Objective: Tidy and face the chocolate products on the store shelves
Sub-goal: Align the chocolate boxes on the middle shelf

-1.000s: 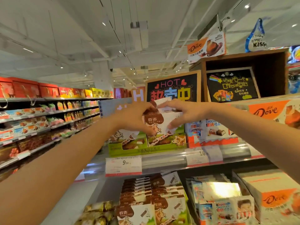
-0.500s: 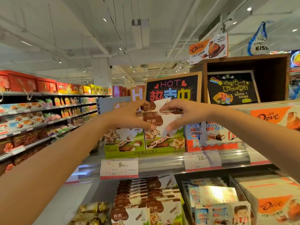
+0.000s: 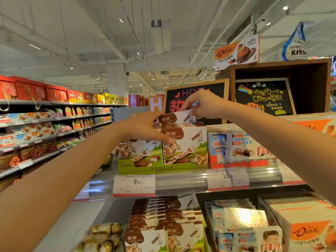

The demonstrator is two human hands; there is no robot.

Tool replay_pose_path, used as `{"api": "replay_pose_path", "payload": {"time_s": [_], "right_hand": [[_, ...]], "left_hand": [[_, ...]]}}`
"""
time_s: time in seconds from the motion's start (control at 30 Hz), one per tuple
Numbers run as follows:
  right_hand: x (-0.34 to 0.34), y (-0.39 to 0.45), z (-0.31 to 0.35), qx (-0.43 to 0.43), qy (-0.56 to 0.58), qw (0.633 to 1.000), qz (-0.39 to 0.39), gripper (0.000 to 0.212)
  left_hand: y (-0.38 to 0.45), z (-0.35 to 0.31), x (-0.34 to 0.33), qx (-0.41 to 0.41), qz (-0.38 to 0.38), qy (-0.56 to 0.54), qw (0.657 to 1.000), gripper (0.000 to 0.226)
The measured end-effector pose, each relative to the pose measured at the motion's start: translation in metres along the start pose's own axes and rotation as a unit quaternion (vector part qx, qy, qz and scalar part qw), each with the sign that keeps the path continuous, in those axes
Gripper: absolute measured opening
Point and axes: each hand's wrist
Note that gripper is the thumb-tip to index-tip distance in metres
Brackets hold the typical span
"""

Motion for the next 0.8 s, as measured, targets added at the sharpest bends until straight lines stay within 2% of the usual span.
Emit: {"api": "replay_pose_path", "payload": {"time_s": [0.03,0.17,0.27,0.37,0.47,0.57,0.63,0.7,0.73,0.8], "right_hand": [[-0.002,0.002,-0.002,-0.025,0.025,0.999,0.001,0.024],[-0.002,0.004,-0.009,-0.096,0.14,0.985,-0.014,0.02],[-0.002,-0.002,-0.016,-0.091,0.199,0.975,-0.028,0.02],[-0.01,-0.006,-0.022,-0.062,0.152,0.986,0.039,0.018],[-0.01,-0.008,-0.023,-0.042,0.078,0.993,0.078,0.02],[-0.002,-0.011,-0.018,-0.04,0.046,0.993,0.1,0.024],[0.003,-0.012,-0.014,-0.053,0.03,0.99,0.127,0.042],[0.003,-0.014,-0.01,-0.076,0.009,0.974,0.211,0.079],[0.001,-0.014,-0.01,-0.089,-0.001,0.962,0.258,0.095],[-0.004,-0.017,-0.011,-0.112,-0.005,0.947,0.3,0.108]], "left_hand": [[0.0,0.0,0.0,0.005,-0.002,0.001,1.0,0.089],[0.005,0.007,0.002,0.036,-0.005,0.023,0.999,0.133],[0.009,0.011,0.002,0.043,-0.007,0.028,0.999,0.142],[0.01,0.009,0.001,0.038,-0.004,0.025,0.999,0.138],[0.009,0.007,0.001,0.018,0.007,0.01,1.0,0.113],[0.009,0.005,0.0,0.004,0.048,0.005,0.999,0.088],[0.01,0.004,0.0,-0.01,0.063,0.017,0.998,0.068],[0.011,0.002,-0.002,-0.01,0.065,0.015,0.998,0.06],[0.011,0.002,-0.001,-0.008,0.068,0.016,0.998,0.061],[0.01,0.002,0.002,-0.011,0.079,0.034,0.996,0.072]]}}
Point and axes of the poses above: each hand's wrist, its own y-axis towards the middle knuckle, its own x-axis out of the back of the hand, z = x × y
